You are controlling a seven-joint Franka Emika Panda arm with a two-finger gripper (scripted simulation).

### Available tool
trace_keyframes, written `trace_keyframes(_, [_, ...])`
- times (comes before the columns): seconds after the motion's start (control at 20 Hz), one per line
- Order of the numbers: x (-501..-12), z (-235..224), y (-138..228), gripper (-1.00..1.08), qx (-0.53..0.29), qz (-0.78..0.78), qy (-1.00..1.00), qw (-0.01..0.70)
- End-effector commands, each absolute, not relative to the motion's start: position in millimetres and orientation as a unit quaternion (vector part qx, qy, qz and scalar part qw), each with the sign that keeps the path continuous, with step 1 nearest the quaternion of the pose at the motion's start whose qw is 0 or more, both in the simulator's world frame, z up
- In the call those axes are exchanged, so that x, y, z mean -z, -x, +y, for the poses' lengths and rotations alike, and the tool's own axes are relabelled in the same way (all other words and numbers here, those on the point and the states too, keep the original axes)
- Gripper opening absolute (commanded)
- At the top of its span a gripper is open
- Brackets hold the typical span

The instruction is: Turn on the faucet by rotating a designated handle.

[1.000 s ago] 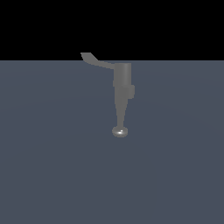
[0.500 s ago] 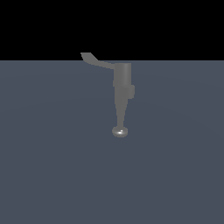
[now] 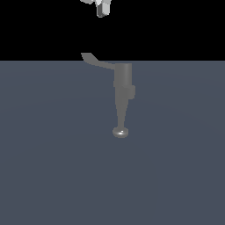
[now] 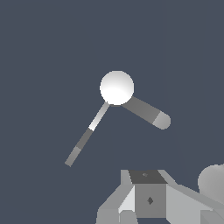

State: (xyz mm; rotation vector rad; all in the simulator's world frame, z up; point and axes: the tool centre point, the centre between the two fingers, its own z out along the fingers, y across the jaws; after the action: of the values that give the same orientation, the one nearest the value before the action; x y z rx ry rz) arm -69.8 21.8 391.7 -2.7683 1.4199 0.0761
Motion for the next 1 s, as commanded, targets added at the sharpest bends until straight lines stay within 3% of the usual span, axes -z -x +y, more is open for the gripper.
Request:
trace_keyframes(0.0, [-383.7, 26.6, 59.3, -1.00, -0.023, 0.482, 0.876, 0.014])
trace_keyframes(0.95, [-318.1, 62.9, -6.4, -1.00, -0.007, 0.651, 0.759, 0.002])
